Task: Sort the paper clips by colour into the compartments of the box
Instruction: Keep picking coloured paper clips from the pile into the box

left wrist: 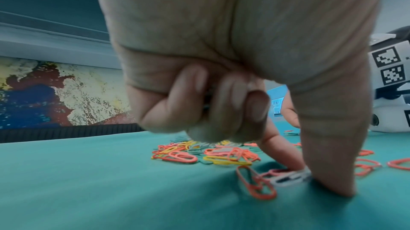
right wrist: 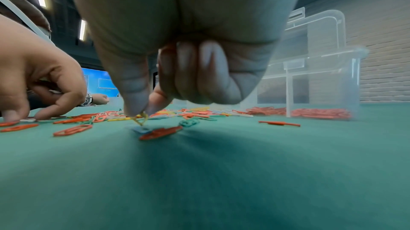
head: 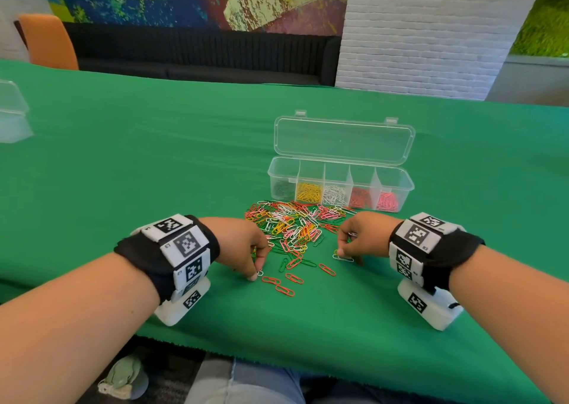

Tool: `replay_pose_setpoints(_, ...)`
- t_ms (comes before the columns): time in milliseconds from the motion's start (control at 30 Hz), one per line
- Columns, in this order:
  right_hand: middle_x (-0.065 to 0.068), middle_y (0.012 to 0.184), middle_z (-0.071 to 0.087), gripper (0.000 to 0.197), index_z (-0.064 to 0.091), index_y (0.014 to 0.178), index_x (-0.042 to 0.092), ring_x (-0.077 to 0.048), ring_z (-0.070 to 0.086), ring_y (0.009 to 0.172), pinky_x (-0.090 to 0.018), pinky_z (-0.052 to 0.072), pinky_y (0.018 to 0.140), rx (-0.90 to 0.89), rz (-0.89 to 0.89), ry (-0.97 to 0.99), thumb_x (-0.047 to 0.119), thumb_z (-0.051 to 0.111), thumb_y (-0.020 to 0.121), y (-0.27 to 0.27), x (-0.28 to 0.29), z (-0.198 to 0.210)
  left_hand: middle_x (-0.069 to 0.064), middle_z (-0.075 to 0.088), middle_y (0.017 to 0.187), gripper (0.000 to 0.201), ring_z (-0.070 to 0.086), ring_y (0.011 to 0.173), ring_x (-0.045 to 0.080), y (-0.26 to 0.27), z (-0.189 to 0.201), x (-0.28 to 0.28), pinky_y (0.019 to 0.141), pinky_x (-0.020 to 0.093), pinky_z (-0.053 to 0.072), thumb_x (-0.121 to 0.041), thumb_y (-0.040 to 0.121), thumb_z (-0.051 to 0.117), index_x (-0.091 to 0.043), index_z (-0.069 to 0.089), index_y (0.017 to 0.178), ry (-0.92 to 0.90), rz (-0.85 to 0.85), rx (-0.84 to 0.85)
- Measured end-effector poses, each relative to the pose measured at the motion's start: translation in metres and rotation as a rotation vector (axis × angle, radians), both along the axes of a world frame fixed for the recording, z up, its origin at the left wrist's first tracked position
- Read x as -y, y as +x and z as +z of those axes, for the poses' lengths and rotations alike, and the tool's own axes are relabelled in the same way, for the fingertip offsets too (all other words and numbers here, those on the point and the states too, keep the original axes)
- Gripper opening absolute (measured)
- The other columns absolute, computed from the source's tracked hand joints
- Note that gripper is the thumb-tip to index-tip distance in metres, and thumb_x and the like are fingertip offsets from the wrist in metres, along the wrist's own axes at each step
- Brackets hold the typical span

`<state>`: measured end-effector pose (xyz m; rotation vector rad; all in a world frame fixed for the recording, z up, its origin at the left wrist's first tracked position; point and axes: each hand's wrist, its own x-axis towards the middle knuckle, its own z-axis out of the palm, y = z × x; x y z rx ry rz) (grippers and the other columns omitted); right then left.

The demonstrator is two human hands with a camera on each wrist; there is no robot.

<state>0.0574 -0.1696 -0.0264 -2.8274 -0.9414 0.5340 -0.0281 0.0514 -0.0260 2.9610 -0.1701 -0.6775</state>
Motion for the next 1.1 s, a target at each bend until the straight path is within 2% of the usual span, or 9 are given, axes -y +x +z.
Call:
replay_pose_setpoints(133, 0.010, 0.064, 0.049, 0.012, 0.058, 0.077, 0.022, -0.010, 0.047, 0.063, -0.018, 0.034, 0.051, 0.061, -0.037, 0.050, 0.028, 0.061, 0.086, 0.001, 0.000, -0.001, -0.008, 0.056, 0.072, 0.005, 0.048, 0.063, 0.011, -0.001, -0.002, 0.001, 0.059, 0.022, 0.039, -0.030, 0.082, 0.061, -0.027, 0.063, 0.085, -0.004, -0.007, 0.055)
replay_pose_setpoints(300, 0.010, 0.066, 0.044, 0.008, 0.055, 0.083, 0.018, -0.002, 0.039, 0.057, -0.017, 0.028, 0.047, 0.146, -0.080, 0.012, 0.022, 0.054, 0.090, 0.004, 0.000, 0.001, -0.009, 0.056, 0.072, 0.007, 0.048, 0.064, 0.010, 0.000, 0.000, -0.001, 0.067, 0.026, 0.044, -0.027, 0.085, 0.055, -0.026, 0.059, 0.081, -0.071, 0.018, 0.059)
replay_pose_setpoints(467, 0.010, 0.058, 0.045, 0.011, 0.055, 0.079, 0.028, -0.003, 0.041, 0.052, -0.019, 0.031, 0.050, 0.043, 0.045, 0.032, 0.029, 0.065, 0.083, -0.004, -0.001, 0.000, -0.005, 0.048, 0.069, 0.015, 0.040, 0.061, 0.012, 0.004, 0.007, -0.001, 0.061, 0.025, 0.037, -0.022, 0.090, 0.047, -0.021, 0.049, 0.075, -0.217, 0.093, 0.100)
replay_pose_setpoints(633, 0.009, 0.056, 0.045, 0.015, 0.056, 0.086, 0.028, -0.004, 0.041, 0.052, -0.019, 0.031, 0.050, 0.020, 0.082, -0.034, 0.033, 0.070, 0.080, -0.006, -0.004, -0.001, 0.008, 0.049, 0.071, 0.024, 0.039, 0.054, 0.015, 0.005, 0.005, -0.003, 0.050, 0.021, 0.033, -0.007, 0.090, 0.039, -0.017, 0.043, 0.068, -0.574, 0.322, 0.018)
replay_pose_setpoints(733, 0.011, 0.060, 0.047, 0.015, 0.056, 0.085, 0.025, -0.002, 0.043, 0.054, -0.018, 0.030, 0.050, 0.006, 0.072, -0.063, 0.032, 0.069, 0.081, -0.005, -0.005, -0.001, 0.006, 0.046, 0.064, 0.025, 0.035, 0.050, 0.013, 0.005, 0.003, -0.002, 0.043, 0.017, 0.027, 0.001, 0.088, 0.036, -0.015, 0.041, 0.069, -0.782, 0.475, -0.007)
replay_pose_setpoints(800, 0.013, 0.061, 0.052, 0.015, 0.055, 0.077, 0.025, -0.001, 0.046, 0.054, -0.016, 0.031, 0.051, -0.025, 0.051, -0.076, 0.031, 0.069, 0.081, -0.005, -0.005, -0.002, 0.005, 0.049, 0.063, 0.025, 0.039, 0.048, 0.012, 0.005, 0.002, -0.002, 0.040, 0.015, 0.028, 0.002, 0.088, 0.036, -0.016, 0.040, 0.071, -0.883, 0.537, -0.017)
replay_pose_setpoints(867, 0.012, 0.062, 0.055, 0.015, 0.056, 0.074, 0.025, -0.002, 0.048, 0.056, -0.015, 0.033, 0.052, -0.037, 0.038, -0.082, 0.030, 0.067, 0.082, -0.004, -0.005, -0.002, 0.006, 0.053, 0.065, 0.025, 0.044, 0.045, 0.010, 0.007, 0.002, 0.000, 0.038, 0.014, 0.029, 0.002, 0.089, 0.035, -0.015, 0.039, 0.072, -0.944, 0.577, -0.014)
replay_pose_setpoints(967, 0.007, 0.066, 0.053, 0.006, 0.058, 0.079, 0.021, -0.010, 0.048, 0.061, -0.014, 0.035, 0.052, 0.033, 0.050, -0.110, 0.023, 0.058, 0.085, -0.007, -0.005, -0.003, 0.009, 0.057, 0.071, 0.020, 0.049, 0.048, 0.010, 0.009, 0.001, 0.005, 0.037, 0.013, 0.031, 0.000, 0.090, 0.035, -0.013, 0.039, 0.075, -0.976, 0.636, -0.008)
replay_pose_setpoints(1100, 0.005, 0.064, 0.046, 0.012, 0.052, 0.079, 0.017, -0.017, 0.045, 0.065, -0.021, 0.036, 0.056, 0.070, 0.035, -0.133, 0.023, 0.048, 0.088, -0.010, -0.006, -0.001, 0.010, 0.059, 0.070, 0.016, 0.056, 0.047, 0.010, 0.011, 0.001, 0.012, 0.036, 0.013, 0.034, 0.001, 0.090, 0.034, -0.011, 0.038, 0.079, -0.984, 0.685, -0.021)
